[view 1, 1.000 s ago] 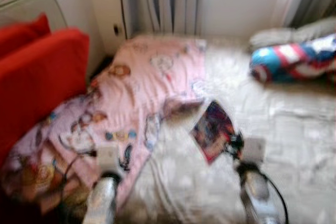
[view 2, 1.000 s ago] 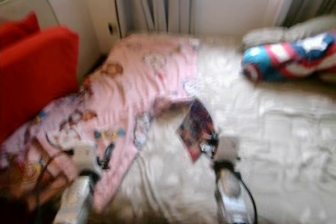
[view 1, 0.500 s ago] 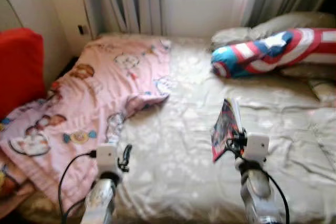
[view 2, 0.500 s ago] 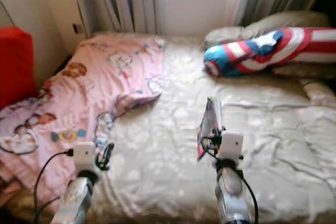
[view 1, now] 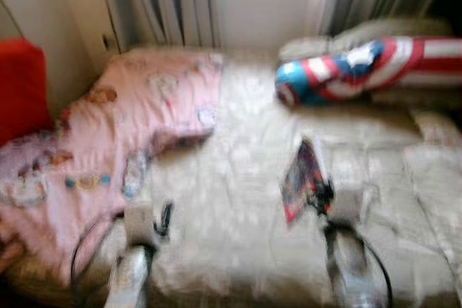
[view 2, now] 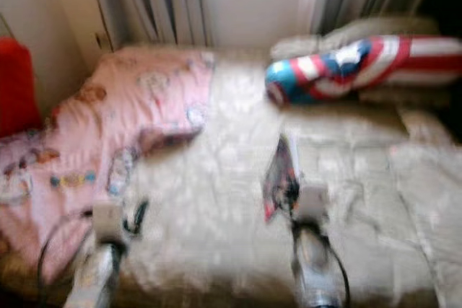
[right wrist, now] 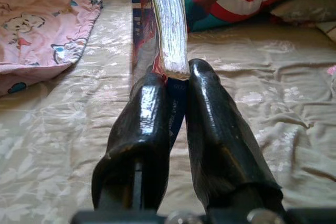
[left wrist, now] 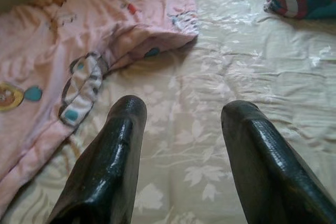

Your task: Clean up the room

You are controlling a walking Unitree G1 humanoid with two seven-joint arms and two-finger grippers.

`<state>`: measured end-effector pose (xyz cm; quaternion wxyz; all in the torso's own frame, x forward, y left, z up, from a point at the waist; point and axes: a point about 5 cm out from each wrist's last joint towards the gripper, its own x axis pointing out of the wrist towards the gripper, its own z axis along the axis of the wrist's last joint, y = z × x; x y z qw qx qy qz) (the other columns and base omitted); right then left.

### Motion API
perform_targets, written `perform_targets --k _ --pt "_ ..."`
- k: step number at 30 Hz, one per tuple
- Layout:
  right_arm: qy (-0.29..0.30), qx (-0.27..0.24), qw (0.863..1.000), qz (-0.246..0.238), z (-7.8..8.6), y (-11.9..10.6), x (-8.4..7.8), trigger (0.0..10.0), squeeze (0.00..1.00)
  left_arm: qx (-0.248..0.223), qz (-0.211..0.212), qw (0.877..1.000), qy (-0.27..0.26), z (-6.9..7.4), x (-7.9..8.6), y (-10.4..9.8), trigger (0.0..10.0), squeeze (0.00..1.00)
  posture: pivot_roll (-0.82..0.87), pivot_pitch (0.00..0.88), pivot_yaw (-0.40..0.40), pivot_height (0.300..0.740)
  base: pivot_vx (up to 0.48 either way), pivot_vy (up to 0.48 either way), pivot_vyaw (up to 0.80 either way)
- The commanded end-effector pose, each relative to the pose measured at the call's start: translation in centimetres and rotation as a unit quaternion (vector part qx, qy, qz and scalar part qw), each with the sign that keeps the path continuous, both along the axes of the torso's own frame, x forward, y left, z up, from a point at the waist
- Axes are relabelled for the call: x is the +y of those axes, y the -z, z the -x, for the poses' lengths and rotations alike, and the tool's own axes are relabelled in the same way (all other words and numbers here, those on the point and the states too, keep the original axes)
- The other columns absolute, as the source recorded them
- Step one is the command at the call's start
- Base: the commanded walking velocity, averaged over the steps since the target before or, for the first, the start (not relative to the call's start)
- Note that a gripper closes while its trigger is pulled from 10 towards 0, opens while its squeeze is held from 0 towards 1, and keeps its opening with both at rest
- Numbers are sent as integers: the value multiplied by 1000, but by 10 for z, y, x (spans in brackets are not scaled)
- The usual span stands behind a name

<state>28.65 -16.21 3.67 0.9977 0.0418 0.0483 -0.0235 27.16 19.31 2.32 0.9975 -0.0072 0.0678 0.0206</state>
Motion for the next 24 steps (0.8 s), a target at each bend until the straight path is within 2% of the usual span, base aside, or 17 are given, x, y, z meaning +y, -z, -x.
perform_targets --k 1,17,24 --pt "13 -22 1000 6 -4 -9 -8 10000 0 3 10 1000 8 0 -8 2 10000 0 -9 9 -21 740 0 -322 0" --pt "13 -16 1000 4 -1 -6 -8 10000 0 5 9 1000 9 1 -8 3 10000 0 -10 32 -17 740 0 -323 0" --pt "10 -13 1000 2 -1 -5 -7 10000 0 8 12 1000 11 3 -9 4 10000 0 -13 31 -18 740 0 0 0"
